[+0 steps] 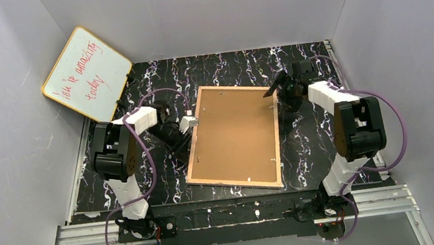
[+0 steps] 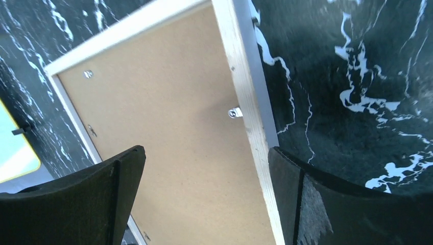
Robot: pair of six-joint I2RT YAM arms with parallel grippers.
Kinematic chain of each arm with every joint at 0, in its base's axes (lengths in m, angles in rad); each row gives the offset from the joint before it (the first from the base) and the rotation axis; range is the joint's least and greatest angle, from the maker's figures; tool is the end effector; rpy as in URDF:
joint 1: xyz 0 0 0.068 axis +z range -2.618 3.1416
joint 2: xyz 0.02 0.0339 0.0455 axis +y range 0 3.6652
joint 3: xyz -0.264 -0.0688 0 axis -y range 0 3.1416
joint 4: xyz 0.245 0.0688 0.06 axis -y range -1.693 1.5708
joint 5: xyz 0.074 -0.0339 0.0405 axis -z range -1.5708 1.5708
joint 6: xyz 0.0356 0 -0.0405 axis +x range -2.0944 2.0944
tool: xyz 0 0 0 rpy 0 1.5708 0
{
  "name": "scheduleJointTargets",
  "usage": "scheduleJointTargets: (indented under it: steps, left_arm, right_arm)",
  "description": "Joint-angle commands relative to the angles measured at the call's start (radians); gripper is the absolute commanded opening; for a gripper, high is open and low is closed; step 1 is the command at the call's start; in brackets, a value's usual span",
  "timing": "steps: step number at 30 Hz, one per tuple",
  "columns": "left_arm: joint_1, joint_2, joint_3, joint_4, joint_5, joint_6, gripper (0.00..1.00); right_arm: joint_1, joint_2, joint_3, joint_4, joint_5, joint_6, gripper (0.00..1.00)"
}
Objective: Put the photo into the frame
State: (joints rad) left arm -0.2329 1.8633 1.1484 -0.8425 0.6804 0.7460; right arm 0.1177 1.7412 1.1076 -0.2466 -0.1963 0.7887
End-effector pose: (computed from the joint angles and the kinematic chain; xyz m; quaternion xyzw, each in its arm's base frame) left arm 0.3080 -0.0961 0.1493 0.4452 0.8309 -0.3211 0.0908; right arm 0.3638 0.0500 0.1930 0.2770 0.8952 0.2304 0.2625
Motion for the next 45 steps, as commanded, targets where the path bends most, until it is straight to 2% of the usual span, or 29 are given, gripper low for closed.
scheduleJointTargets:
  steps: [1,4,7,12,17,22,32,45]
  left_arm:
    - [0.05,0.018,0.022,-0.118,0.04,0.038,0.39]
    - [0.098,0.039,0.082,-0.18,0.1,0.054,0.39]
    - [0.106,0.05,0.094,-0.207,0.161,0.047,0.41]
    - [0.104,0.109,0.087,-0.2,0.241,0.019,0.41]
    - [0.101,0.165,0.061,-0.14,0.241,-0.054,0.36]
    - [0.101,0.166,0.043,-0.08,0.215,-0.105,0.32]
    - [0.1,0.171,0.042,-0.058,0.201,-0.125,0.29]
    - [0.093,0.173,0.03,-0.021,0.183,-0.151,0.25]
  right_arm:
    - [-0.008,-0.06,0.078,-0.1,0.102,-0.055,0.99]
    - [-0.001,-0.168,0.024,-0.075,0.086,-0.031,0.98]
    - [0.062,-0.278,-0.055,-0.015,0.043,0.012,0.91]
    - [0.321,-0.364,-0.193,0.104,0.03,0.118,0.82]
    - [0.577,-0.309,-0.249,0.264,0.044,0.231,0.79]
    - [0.718,-0.155,-0.185,0.33,0.04,0.267,0.79]
    - [0.821,0.087,-0.066,0.394,-0.004,0.28,0.76]
    - [0.841,0.176,-0.029,0.424,-0.036,0.304,0.73]
